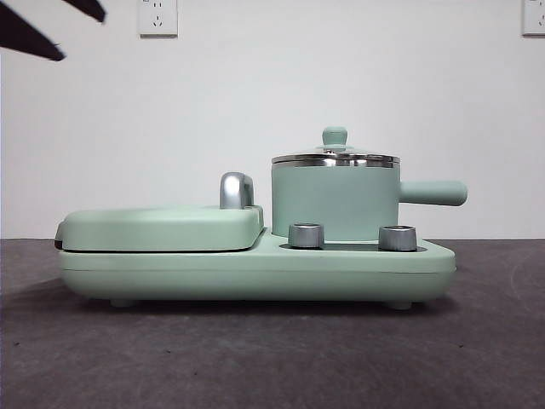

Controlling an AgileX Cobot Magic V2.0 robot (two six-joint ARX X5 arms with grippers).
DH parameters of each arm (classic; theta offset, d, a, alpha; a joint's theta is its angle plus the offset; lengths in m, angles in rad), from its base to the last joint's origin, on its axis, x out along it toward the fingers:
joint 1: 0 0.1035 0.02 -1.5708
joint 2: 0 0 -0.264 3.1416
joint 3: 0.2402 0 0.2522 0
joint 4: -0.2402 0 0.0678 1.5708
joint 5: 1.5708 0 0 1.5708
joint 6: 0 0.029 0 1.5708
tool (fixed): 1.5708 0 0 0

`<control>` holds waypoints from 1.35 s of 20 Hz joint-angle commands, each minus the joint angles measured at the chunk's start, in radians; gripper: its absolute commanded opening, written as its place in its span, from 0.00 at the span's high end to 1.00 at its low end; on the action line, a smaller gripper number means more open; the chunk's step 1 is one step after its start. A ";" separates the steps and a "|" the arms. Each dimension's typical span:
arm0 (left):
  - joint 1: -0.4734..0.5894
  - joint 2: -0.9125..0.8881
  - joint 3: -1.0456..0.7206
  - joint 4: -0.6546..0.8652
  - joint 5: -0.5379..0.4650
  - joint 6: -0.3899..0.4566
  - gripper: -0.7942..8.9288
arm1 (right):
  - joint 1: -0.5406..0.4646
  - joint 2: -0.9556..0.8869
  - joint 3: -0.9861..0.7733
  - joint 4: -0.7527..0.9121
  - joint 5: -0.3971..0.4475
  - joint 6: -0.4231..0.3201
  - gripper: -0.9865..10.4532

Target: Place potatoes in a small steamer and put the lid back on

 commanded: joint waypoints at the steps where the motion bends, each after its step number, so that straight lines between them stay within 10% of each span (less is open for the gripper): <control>1: -0.002 -0.024 0.000 -0.027 -0.024 -0.070 0.57 | 0.006 0.003 0.006 0.031 -0.002 0.003 0.70; 10: -0.003 -0.040 0.000 -0.126 -0.021 -0.080 0.60 | 0.006 0.002 0.006 0.045 0.001 0.003 0.71; 11: -0.003 -0.040 0.000 -0.129 -0.020 -0.079 0.79 | 0.006 0.002 0.007 0.044 -0.002 0.004 0.93; 12: -0.002 -0.041 0.000 -0.138 -0.019 -0.079 0.91 | 0.006 0.002 0.006 0.051 0.001 -0.002 0.89; 27: -0.002 -0.059 -0.002 -0.139 -0.031 0.000 0.91 | 0.009 0.010 0.007 0.364 0.014 0.011 0.90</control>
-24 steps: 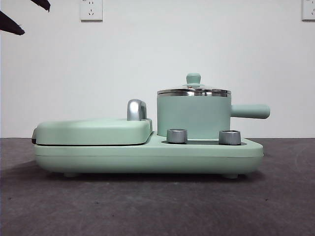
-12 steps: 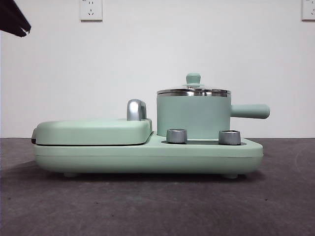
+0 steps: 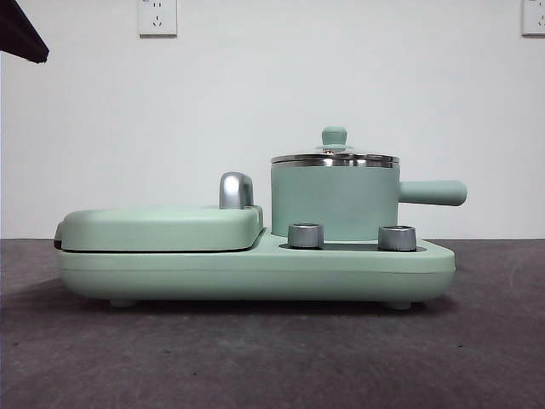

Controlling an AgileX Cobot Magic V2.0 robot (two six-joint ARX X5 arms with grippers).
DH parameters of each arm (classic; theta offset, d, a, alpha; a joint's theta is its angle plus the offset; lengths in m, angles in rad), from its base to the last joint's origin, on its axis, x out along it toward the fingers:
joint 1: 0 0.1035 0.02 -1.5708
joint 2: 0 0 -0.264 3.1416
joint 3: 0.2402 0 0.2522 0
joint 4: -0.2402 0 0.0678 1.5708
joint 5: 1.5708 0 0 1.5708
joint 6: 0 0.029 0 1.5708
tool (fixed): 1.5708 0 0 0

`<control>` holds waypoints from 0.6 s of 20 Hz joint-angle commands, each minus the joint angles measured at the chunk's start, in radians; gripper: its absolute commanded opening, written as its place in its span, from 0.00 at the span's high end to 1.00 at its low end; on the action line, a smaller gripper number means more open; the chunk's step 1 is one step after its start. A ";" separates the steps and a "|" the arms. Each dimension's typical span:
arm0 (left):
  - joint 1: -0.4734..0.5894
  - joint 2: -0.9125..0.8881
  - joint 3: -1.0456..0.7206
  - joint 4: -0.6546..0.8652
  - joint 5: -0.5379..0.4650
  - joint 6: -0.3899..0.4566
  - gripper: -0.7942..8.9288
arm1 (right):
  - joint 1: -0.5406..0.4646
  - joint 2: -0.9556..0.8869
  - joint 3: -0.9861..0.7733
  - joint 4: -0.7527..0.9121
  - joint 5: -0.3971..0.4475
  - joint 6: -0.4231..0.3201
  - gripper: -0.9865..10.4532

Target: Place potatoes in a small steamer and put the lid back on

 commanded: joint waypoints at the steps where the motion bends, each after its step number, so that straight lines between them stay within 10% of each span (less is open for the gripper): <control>1: 0.002 -0.024 0.003 0.025 -0.020 0.171 0.91 | 0.008 0.007 0.007 0.080 -0.001 0.010 0.90; 5: 0.059 -0.147 -0.118 0.164 -0.063 0.361 0.91 | 0.008 0.007 0.007 0.163 0.000 0.010 0.90; 12: 0.242 -0.565 -0.576 0.434 -0.355 0.232 0.91 | 0.008 0.007 0.007 0.272 -0.001 0.010 0.90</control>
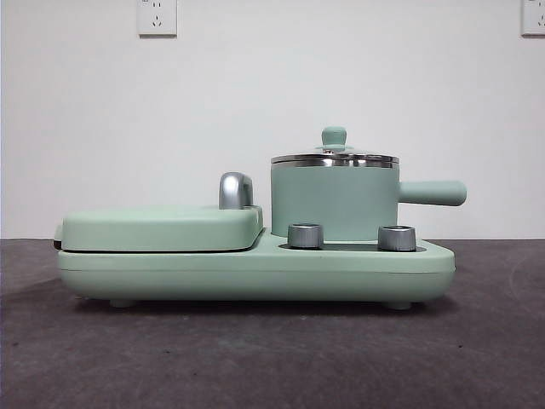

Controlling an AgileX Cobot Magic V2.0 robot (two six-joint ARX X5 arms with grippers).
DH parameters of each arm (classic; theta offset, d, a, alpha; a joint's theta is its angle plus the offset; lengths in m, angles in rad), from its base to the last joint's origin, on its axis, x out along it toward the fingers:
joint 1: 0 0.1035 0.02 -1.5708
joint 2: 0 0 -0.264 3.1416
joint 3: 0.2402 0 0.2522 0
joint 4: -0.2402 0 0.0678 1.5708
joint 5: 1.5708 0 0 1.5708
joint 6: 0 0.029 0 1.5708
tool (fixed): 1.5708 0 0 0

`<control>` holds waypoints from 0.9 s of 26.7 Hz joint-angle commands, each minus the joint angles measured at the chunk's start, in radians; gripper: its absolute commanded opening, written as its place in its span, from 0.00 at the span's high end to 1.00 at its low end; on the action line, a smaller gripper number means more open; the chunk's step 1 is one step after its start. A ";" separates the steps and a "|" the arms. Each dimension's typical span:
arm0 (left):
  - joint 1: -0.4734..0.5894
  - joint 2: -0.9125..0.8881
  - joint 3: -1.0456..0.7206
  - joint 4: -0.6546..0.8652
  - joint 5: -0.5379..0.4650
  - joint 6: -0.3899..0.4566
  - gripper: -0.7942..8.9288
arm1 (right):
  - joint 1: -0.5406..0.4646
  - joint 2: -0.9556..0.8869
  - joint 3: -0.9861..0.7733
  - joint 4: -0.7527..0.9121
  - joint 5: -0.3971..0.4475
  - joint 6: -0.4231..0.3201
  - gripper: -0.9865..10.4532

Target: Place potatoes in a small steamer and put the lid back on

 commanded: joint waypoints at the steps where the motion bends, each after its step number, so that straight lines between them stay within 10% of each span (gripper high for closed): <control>1: 0.034 -0.150 -0.151 0.025 -0.075 -0.059 0.91 | 0.008 0.007 0.007 0.035 0.000 0.010 0.90; 24: 0.047 -0.308 -0.320 -0.028 -0.066 -0.187 0.91 | 0.008 0.007 0.007 0.087 0.001 -0.021 0.90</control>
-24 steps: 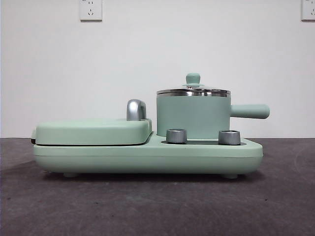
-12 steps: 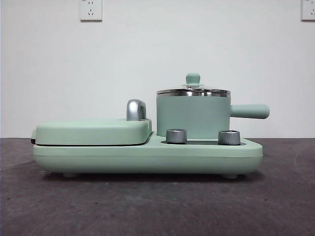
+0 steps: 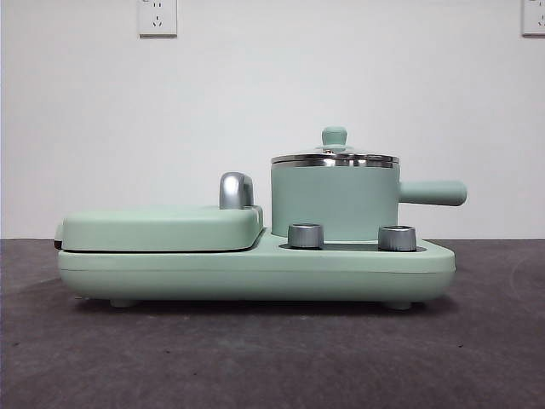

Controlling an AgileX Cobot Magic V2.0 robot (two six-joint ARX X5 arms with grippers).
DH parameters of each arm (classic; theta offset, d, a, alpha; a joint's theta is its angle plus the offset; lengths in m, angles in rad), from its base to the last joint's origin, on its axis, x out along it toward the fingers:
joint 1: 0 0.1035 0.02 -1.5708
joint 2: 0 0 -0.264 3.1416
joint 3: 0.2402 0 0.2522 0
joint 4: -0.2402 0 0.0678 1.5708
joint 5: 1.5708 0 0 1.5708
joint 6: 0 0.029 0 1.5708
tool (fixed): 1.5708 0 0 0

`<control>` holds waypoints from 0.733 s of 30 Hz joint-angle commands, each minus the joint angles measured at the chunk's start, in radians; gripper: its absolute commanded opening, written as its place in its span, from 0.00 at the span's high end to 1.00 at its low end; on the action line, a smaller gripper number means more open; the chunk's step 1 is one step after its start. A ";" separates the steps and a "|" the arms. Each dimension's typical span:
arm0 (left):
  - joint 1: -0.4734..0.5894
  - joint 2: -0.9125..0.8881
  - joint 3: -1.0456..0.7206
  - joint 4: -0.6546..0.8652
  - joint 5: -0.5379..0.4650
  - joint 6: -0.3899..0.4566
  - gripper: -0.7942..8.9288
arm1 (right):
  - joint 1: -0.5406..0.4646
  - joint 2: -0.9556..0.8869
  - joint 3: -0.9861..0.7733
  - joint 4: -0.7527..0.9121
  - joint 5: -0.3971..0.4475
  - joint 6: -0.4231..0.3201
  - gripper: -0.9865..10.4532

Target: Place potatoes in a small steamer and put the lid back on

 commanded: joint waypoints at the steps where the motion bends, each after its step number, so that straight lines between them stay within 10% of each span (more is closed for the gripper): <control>1: 0.002 -0.002 -0.017 -0.006 0.001 -0.009 0.91 | 0.007 0.006 0.007 0.010 0.005 -0.051 0.90; 7: 0.002 -0.002 -0.017 -0.006 0.001 -0.009 0.91 | -0.052 -0.021 -0.048 -0.148 0.085 -0.102 0.90; 22: 0.002 -0.002 -0.017 -0.006 0.001 -0.009 0.91 | -0.359 -0.463 -0.783 0.216 0.074 -0.113 0.90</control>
